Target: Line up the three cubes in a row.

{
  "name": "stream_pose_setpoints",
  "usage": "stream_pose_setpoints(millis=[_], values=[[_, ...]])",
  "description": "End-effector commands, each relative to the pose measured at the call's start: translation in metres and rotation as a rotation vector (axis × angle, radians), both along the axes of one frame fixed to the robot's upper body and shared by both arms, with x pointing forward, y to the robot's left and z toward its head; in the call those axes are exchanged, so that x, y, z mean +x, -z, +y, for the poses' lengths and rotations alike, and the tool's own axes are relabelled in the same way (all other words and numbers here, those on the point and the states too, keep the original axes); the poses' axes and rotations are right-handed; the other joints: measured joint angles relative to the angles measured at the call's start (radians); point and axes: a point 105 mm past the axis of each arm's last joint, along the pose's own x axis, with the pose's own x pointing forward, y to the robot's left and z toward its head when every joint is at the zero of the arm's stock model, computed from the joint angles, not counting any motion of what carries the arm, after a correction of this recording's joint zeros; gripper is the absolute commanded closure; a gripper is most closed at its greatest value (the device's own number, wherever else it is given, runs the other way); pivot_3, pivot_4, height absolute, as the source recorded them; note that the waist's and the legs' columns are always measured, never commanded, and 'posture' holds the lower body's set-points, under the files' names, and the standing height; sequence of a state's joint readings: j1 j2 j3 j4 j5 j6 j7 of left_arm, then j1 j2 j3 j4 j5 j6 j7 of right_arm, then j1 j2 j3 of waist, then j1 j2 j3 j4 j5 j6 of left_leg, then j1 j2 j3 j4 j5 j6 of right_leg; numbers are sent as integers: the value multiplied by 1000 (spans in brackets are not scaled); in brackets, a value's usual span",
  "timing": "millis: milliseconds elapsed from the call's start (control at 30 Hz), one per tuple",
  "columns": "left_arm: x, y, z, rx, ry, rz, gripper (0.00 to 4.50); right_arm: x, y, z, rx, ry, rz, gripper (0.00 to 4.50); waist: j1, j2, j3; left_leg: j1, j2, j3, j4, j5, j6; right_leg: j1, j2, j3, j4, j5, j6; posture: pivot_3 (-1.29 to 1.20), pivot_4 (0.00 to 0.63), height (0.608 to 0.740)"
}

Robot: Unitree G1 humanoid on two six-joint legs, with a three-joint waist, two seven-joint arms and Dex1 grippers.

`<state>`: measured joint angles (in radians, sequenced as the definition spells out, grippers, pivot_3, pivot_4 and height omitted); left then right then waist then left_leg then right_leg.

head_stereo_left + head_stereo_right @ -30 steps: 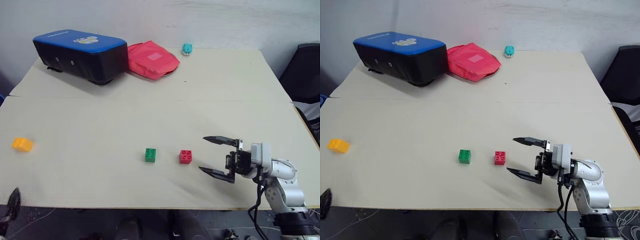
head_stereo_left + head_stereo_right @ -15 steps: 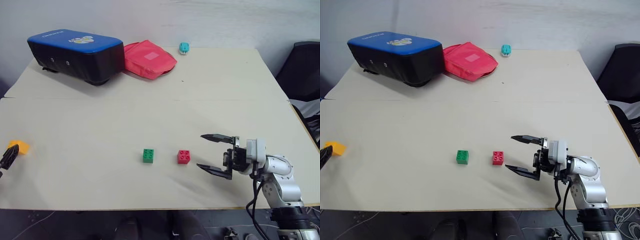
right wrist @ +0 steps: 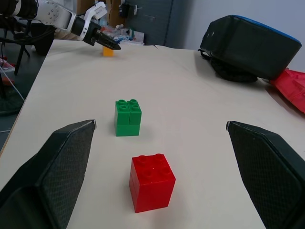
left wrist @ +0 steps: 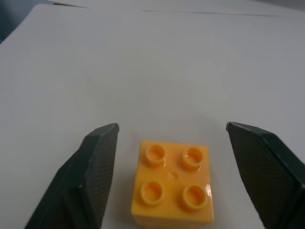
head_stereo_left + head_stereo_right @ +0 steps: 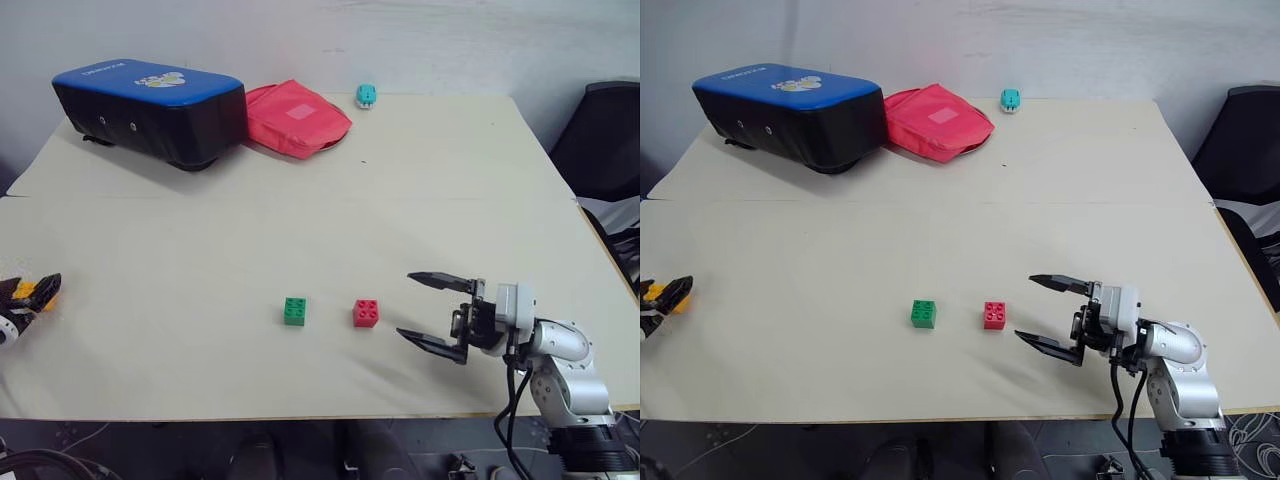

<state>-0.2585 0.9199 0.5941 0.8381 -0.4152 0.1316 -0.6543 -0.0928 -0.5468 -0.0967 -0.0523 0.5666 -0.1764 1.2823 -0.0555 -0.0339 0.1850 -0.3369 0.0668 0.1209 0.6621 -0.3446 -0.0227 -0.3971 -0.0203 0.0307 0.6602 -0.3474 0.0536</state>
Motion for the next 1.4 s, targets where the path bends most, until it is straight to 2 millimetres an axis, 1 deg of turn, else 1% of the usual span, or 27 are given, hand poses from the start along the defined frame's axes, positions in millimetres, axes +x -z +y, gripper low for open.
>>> stream_pose_setpoints(millis=[33,100,167,200,267,333,367,400,467,500,567,600,667,700,733,800,900,1033,1200,1400], values=[[-8,-7,2,30,34,21,1788,-2,-14,-7,-4,34,-67,0,-1,0,0,0,0,0,0,0,0,0,0,0,0,0,0,0,150,740],[-14,-4,1,19,46,33,2399,-2,-14,-9,-9,46,-69,0,-1,0,0,0,0,0,0,0,0,0,-1,0,0,0,0,0,150,740],[-11,-11,-8,-18,98,-10,2972,-1,-15,-9,-9,53,-69,0,1,0,0,0,0,0,0,0,0,0,-1,-1,0,0,0,0,150,740],[-8,-17,-18,-40,151,-40,2969,-1,-16,-9,-6,59,-71,0,1,0,0,0,-1,0,0,0,0,0,-2,-1,1,0,0,0,150,740],[2,-35,-49,-39,326,-97,2968,2,-21,-10,11,83,-78,0,7,0,0,0,-1,-1,0,0,1,0,-2,-2,1,0,0,0,150,740],[9,-56,-91,-28,552,-151,2968,3,-25,-10,9,88,-84,0,16,0,0,-1,-2,-1,0,1,1,0,-5,-4,1,0,0,0,150,740],[12,-66,-115,3,677,-164,2968,3,-27,-10,4,86,-84,0,21,0,0,-1,-2,-1,0,1,1,0,-5,-4,1,0,0,0,150,740],[14,-69,-140,55,810,-143,2968,3,-27,-11,-4,83,-83,0,26,0,0,-1,-3,-1,0,1,1,1,-5,-4,1,0,0,0,150,740],[14,-68,-184,194,1065,-106,2968,3,-29,-12,-17,79,-80,0,31,1,0,-1,-4,-2,0,1,2,2,-6,-4,0,0,0,0,150,740],[14,-66,-199,239,1164,-88,2968,4,-30,-13,-21,79,-81,0,29,2,0,-1,-4,-1,0,1,2,2,-6,-4,0,0,0,0,150,740],[8,-56,-222,324,1353,-43,2968,5,-32,-13,-34,77,-83,0,25,3,1,-1,-4,-1,0,1,2,2,-5,-4,0,0,0,0,150,740],[6,-50,-228,369,1430,-18,2968,5,-32,-14,-39,75,-84,0,20,3,1,-1,-4,0,0,1,1,2,-4,-3,0,0,0,0,150,740],[3,-34,-231,474,1576,56,2968,5,-34,-14,-52,71,-83,0,8,4,1,-1,-2,3,0,2,0,1,-1,0,0,0,0,0,150,740],[4,-29,-230,500,1614,81,2968,4,-34,-15,-54,70,-82,0,4,4,1,-1,-2,3,0,2,0,0,0,1,0,0,0,0,150,740],[9,-24,-231,510,1637,93,2968,3,-34,-15,-65,65,-74,0,2,4,1,-1,-1,4,0,2,0,0,1,1,0,0,0,0,150,740],[15,-18,-232,514,1665,105,2968,0,-32,-15,-79,55,-60,0,3,4,1,-1,0,3,1,2,0,-1,3,2,0,0,-1,0,150,740],[19,-2,-237,514,1717,154,2968,-6,-28,-19,-96,65,-21,0,5,4,1,-1,0,3,2,2,1,-1,3,3,0,0,0,0,150,740],[24,11,-237,515,1729,184,2968,-24,-19,-24,-129,60,22,0,9,4,1,-4,0,3,2,1,2,-1,2,2,-1,0,0,0,150,740],[23,20,-242,477,1745,189,2968,-29,-15,-31,-123,96,27,0,8,4,1,-4,-1,3,4,2,2,-2,1,3,2,0,1,0,150,740],[27,23,-241,461,1733,210,2968,-31,-13,-33,-118,99,31,0,22,4,1,-2,-1,3,5,2,2,-1,1,3,2,0,1,0,150,740]])
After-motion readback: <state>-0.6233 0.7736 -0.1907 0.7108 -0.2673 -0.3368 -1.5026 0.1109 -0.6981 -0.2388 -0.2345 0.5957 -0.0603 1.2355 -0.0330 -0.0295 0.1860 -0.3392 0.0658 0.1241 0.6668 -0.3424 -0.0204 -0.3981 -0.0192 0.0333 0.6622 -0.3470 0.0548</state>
